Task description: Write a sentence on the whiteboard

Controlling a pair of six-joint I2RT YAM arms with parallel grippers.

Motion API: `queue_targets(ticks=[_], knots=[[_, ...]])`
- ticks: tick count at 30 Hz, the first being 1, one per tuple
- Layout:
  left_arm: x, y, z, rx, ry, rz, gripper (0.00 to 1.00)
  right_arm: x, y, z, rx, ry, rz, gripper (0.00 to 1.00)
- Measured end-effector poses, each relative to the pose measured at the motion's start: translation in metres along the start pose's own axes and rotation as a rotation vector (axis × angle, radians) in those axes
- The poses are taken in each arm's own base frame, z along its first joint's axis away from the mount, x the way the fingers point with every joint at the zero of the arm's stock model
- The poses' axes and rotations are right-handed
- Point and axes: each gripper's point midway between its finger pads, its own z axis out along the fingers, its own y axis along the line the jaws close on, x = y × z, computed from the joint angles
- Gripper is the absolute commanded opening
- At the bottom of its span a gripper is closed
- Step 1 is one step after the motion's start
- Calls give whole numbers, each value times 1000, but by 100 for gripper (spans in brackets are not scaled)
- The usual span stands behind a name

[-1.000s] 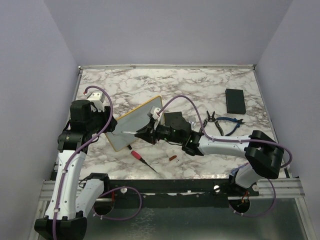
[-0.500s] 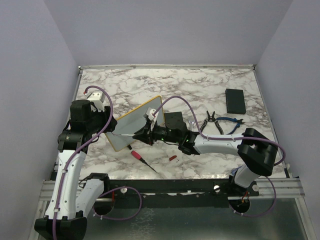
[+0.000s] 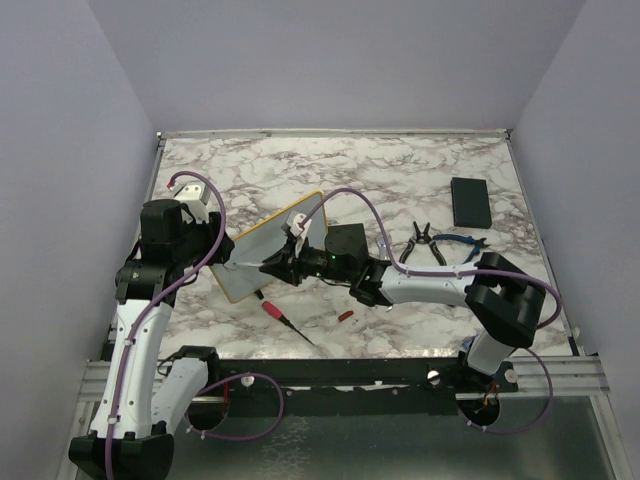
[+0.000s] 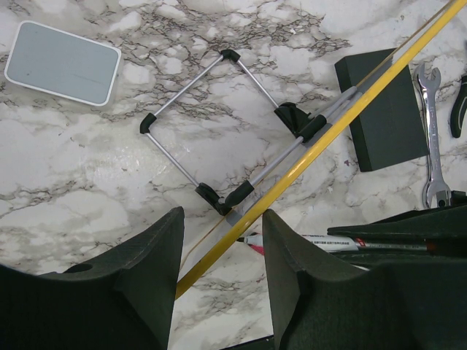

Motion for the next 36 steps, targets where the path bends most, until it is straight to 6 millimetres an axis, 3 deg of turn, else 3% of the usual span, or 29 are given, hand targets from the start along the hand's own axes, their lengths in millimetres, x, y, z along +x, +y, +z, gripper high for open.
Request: queue_targets(ticks=[12,36], knots=[[0,0,0,0,0,3,47,9,-11,5,52,17,6,1],[0,0,0,-1,-1,3,47,17,-13,4,60,40,14,1]])
